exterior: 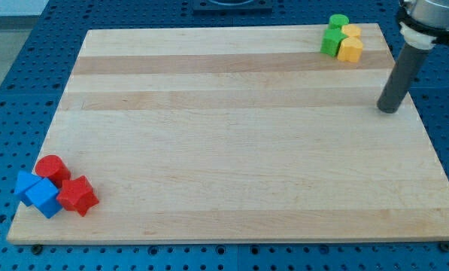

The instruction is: Move the red circle along with the blue triangle below the red star and green circle

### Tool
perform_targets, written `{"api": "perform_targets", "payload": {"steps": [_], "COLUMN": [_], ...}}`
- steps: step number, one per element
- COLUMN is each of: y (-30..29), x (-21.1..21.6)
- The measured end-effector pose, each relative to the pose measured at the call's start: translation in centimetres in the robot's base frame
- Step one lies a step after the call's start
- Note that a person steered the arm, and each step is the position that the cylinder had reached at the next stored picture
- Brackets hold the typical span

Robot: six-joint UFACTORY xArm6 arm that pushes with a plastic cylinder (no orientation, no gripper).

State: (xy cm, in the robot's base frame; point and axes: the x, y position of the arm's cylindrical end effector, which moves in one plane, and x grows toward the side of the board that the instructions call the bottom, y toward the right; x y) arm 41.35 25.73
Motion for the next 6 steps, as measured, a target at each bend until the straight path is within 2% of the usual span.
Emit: {"api": "perform_targets", "payload": {"steps": [1,2,4,5,6], "y": [4.1,6.6,6.7,4.8,3.2], "x": [-1.6,-6.5,-18.0,-22.2,-22.2]}}
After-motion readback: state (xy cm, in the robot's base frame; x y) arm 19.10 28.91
